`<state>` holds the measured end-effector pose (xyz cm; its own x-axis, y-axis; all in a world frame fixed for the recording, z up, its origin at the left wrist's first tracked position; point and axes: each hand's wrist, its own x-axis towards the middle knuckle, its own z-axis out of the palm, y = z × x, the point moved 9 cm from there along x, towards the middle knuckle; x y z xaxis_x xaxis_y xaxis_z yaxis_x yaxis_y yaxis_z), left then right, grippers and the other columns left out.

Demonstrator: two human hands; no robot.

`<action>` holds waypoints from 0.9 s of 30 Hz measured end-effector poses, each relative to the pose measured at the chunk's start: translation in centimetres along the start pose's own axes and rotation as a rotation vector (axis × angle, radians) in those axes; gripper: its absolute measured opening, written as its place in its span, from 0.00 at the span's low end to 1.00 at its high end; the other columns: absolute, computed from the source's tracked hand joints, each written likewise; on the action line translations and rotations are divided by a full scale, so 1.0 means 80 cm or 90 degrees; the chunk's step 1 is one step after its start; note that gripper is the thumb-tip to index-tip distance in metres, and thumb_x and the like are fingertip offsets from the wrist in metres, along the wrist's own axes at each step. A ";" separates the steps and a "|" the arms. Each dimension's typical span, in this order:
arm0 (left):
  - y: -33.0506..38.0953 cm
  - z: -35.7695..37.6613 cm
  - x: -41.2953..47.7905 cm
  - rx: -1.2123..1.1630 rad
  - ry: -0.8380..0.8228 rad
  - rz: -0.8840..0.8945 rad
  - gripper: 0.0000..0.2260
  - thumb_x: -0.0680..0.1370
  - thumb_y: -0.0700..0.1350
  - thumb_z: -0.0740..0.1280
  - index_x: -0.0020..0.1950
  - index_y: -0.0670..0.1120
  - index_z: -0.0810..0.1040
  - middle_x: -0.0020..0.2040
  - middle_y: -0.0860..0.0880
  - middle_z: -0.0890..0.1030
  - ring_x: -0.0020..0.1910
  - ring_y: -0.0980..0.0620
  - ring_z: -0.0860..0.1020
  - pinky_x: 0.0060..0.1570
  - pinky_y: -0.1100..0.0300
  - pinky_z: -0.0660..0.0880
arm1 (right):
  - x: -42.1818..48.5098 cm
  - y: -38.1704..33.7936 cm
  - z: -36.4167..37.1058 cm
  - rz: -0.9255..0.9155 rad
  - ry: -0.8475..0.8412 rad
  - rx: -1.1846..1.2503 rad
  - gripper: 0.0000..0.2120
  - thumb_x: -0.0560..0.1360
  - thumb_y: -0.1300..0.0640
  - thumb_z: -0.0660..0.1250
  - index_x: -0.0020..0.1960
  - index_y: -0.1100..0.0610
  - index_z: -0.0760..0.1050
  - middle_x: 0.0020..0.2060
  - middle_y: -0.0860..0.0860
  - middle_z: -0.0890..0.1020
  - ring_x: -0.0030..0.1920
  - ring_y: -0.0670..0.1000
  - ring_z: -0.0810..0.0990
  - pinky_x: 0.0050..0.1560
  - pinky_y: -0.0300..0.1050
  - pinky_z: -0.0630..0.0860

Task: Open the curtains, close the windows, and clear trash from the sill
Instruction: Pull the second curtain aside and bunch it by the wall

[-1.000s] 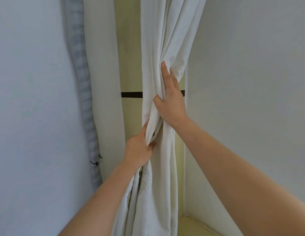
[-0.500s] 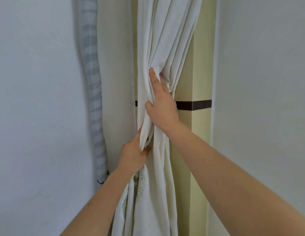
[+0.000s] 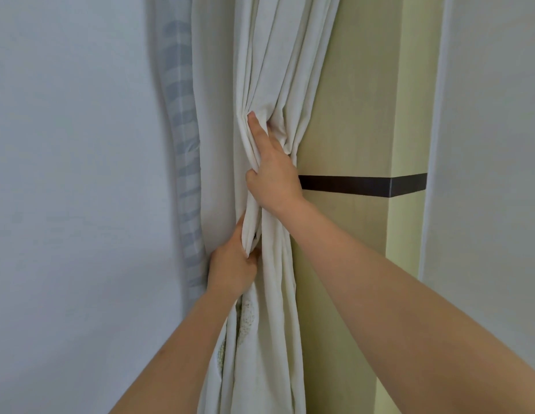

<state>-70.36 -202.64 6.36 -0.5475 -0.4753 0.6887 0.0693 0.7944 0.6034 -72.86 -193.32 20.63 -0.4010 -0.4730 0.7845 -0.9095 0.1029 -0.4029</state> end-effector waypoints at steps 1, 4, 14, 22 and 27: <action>0.001 0.001 -0.001 0.006 -0.002 0.000 0.30 0.75 0.42 0.63 0.72 0.62 0.56 0.50 0.57 0.77 0.46 0.55 0.77 0.46 0.65 0.71 | -0.001 0.001 -0.001 0.003 0.001 0.001 0.41 0.73 0.69 0.59 0.75 0.42 0.44 0.75 0.51 0.57 0.43 0.54 0.79 0.38 0.49 0.79; 0.006 0.007 -0.010 0.002 -0.015 -0.013 0.30 0.76 0.43 0.64 0.72 0.62 0.55 0.51 0.54 0.78 0.45 0.56 0.76 0.46 0.64 0.71 | -0.013 0.002 -0.009 0.008 0.004 0.014 0.41 0.73 0.69 0.59 0.75 0.42 0.45 0.76 0.50 0.56 0.44 0.56 0.79 0.41 0.52 0.80; 0.066 0.003 -0.082 0.081 -0.055 -0.008 0.32 0.76 0.45 0.64 0.73 0.60 0.50 0.47 0.48 0.81 0.40 0.48 0.79 0.45 0.52 0.78 | -0.094 -0.012 -0.074 0.023 0.033 -0.011 0.38 0.74 0.64 0.59 0.75 0.43 0.43 0.69 0.49 0.67 0.27 0.47 0.67 0.26 0.40 0.68; 0.144 -0.005 -0.160 0.196 -0.036 0.014 0.44 0.73 0.39 0.67 0.71 0.61 0.37 0.52 0.44 0.74 0.41 0.47 0.74 0.46 0.50 0.74 | -0.185 -0.016 -0.150 0.073 0.053 -0.073 0.37 0.75 0.49 0.62 0.75 0.43 0.41 0.76 0.46 0.53 0.67 0.51 0.70 0.51 0.44 0.72; 0.202 -0.013 -0.210 0.233 0.080 0.089 0.49 0.68 0.37 0.72 0.73 0.58 0.39 0.74 0.35 0.46 0.71 0.34 0.56 0.66 0.42 0.59 | -0.240 -0.016 -0.197 0.111 0.025 -0.101 0.37 0.75 0.51 0.63 0.75 0.43 0.44 0.77 0.46 0.49 0.73 0.49 0.60 0.62 0.45 0.65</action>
<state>-59.19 -182.19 4.91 -0.4455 -0.3772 0.8119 -0.1782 0.9261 0.3325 -65.77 -170.62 13.51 -0.5548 -0.4019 0.7285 -0.8306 0.3178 -0.4573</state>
